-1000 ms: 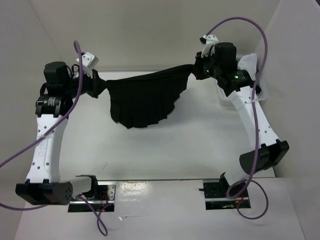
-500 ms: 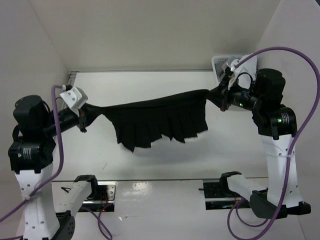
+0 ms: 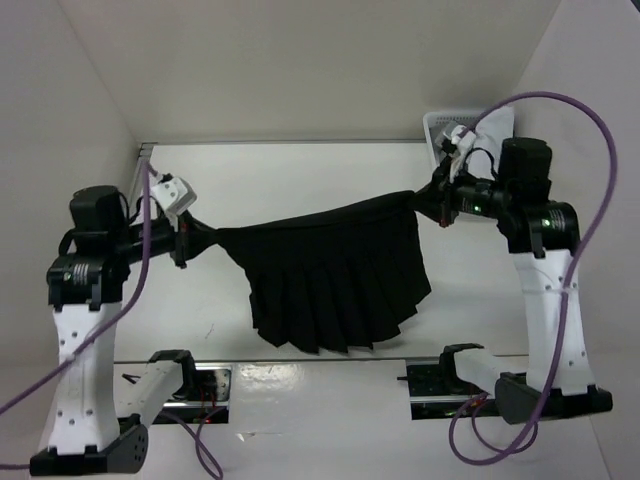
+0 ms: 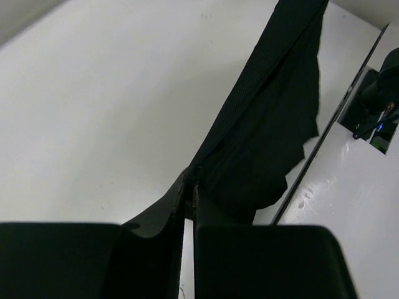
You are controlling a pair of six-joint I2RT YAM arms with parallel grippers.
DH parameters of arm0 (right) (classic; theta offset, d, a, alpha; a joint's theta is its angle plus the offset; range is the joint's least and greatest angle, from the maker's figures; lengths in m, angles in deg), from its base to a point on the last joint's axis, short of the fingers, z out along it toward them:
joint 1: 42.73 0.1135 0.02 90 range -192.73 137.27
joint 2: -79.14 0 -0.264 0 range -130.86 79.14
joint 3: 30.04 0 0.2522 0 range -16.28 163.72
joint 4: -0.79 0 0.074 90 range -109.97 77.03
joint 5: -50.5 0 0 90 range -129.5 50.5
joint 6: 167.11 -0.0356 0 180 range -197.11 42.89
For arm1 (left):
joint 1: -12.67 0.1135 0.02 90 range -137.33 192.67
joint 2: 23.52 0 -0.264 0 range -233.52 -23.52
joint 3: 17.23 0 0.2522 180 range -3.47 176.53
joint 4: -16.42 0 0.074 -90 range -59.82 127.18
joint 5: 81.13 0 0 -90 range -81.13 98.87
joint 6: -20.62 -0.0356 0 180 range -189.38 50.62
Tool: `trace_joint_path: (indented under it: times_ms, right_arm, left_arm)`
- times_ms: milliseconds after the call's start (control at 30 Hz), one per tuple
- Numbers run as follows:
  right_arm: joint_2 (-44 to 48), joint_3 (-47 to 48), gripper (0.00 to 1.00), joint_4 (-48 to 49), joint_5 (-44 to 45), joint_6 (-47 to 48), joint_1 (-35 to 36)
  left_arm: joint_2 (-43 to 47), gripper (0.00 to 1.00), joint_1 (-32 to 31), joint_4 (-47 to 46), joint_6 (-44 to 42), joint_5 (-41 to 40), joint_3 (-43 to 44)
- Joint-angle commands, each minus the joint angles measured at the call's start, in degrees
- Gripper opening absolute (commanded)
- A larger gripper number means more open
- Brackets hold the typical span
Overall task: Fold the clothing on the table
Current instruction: Flatten the skirt out
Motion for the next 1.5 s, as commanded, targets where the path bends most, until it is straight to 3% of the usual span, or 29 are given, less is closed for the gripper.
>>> trace_joint_path:
  times_ms: [0, 67, 267, 433, 567, 700, 733, 767, 833, 900, 967, 1133, 1267, 1467]
  right_arm:
    - [-5.3, -3.9, 0.0, 4.4, 12.4, 1.3, -3.3]
    - [-7.5, -5.5, 0.0, 6.9, 15.4, 0.7, -3.3]
    - [-21.8, -7.1, 0.0, 16.4, 25.0, -1.0, -1.1]
    - [-35.9, 0.8, 0.0, 20.4, 28.9, -1.6, 0.5]
    - [-47.2, 11.1, 0.0, 18.9, 33.1, -1.6, 3.4]
    - [-56.7, 23.4, 0.01, 17.9, 36.1, -3.2, 6.1]
    - [-58.1, 28.5, 0.04, 17.9, 36.1, -4.5, 6.6]
    - [-60.8, 31.0, 0.23, 18.5, 36.6, -7.5, 6.6]
    - [-63.7, 37.8, 0.5, 19.0, 36.6, -11.9, 6.6]
    - [-64.3, 43.3, 0.67, 19.0, 36.6, -15.4, 6.1]
    - [-64.9, 45.9, 0.77, 19.0, 36.1, -19.1, 5.5]
    - [-59.2, 40.3, 0.84, 19.6, 36.7, -19.7, 5.5]
    - [-52.1, 26.7, 0.89, 19.7, 36.1, -14.9, 6.7]
    - [-41.6, 6.8, 0.92, 15.7, 37.2, -6.2, 9.8]
  left_arm:
    - [-5.2, 0.04, 0.9, -3.3, -3.4, -11.4, -5.3]
    - [-8.1, 0.04, 0.9, -6.9, -3.4, -12.7, -7.2]
    - [-28.1, 0.04, 0.9, -14.6, -3.4, -13.3, -6.6]
    - [-41.6, 0.06, 0.9, -18.1, -3.4, -14.5, 0.1]
    - [-49.0, 0.14, 0.9, -19.6, -2.8, -15.6, 7.7]
    - [-54.8, 0.36, 0.9, -21.0, -0.5, -17.7, 14.8]
    - [-56.2, 0.49, 1.4, -21.5, 0.7, -18.4, 16.1]
    - [-56.8, 0.57, 1.4, -22.6, 1.5, -18.9, 17.3]
    - [-57.3, 0.77, 1.9, -24.0, 4.4, -20.0, 20.0]
    - [-56.1, 0.83, 3.4, -27.0, 7.2, -20.0, 20.0]
    - [-52.8, 0.89, 4.5, -31.1, 11.2, -20.7, 17.8]
    - [-44.2, 0.95, 4.8, -35.7, 12.9, -23.7, 7.0]
    - [-39.0, 0.99, 6.1, -30.5, 13.4, -24.3, 2.8]
    - [-28.2, 0.99, 13.7, -19.7, 13.4, -25.0, -1.9]
